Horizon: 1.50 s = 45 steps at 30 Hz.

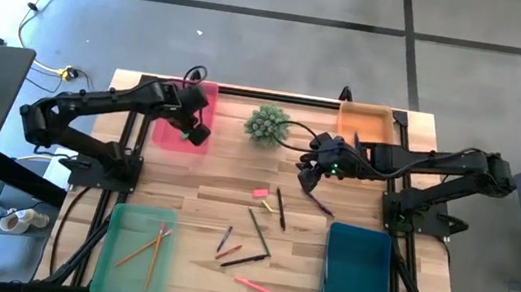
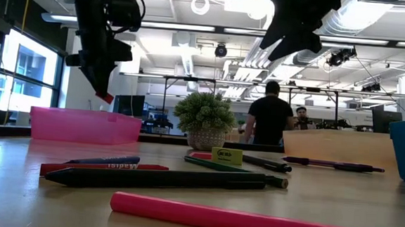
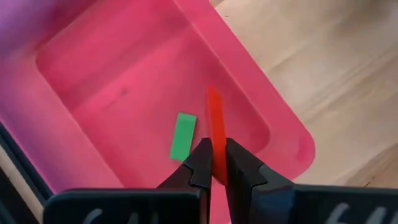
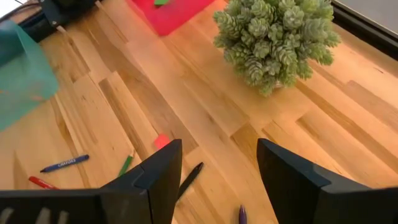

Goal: Sort crayons/erasers/pens/pencils in bins
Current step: Put the red eraser into the red bin, then put the purple pen into the orange bin

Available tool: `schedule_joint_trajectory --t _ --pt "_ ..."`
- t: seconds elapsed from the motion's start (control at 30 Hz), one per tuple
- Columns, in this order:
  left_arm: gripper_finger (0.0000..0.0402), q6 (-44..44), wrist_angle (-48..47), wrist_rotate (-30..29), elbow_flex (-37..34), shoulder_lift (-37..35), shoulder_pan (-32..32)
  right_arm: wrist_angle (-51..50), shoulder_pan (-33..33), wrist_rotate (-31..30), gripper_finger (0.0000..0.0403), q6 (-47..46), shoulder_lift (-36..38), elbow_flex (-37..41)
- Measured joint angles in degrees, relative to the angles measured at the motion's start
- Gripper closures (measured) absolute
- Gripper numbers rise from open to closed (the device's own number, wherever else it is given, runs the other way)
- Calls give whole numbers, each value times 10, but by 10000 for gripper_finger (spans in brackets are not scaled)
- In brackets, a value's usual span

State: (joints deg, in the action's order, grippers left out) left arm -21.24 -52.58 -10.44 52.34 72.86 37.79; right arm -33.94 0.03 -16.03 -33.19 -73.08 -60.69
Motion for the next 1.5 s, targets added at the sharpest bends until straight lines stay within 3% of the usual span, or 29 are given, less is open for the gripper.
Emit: schedule_joint_trajectory --t 0.33,0.83,1.03,1.23,1.5 --pt "373 34 0 43 0 0 44 -8 0 42 203 0 0 0" --pt "267 39 -1 37 0 0 50 -11 0 41 203 0 0 0" --pt "233 -5 -8 29 0 0 50 -17 0 26 203 2 0 0" --pt "230 89 -9 44 0 0 50 8 0 26 203 2 0 0" --pt "247 139 -63 37 0 -17 50 167 -18 25 203 54 0 0"
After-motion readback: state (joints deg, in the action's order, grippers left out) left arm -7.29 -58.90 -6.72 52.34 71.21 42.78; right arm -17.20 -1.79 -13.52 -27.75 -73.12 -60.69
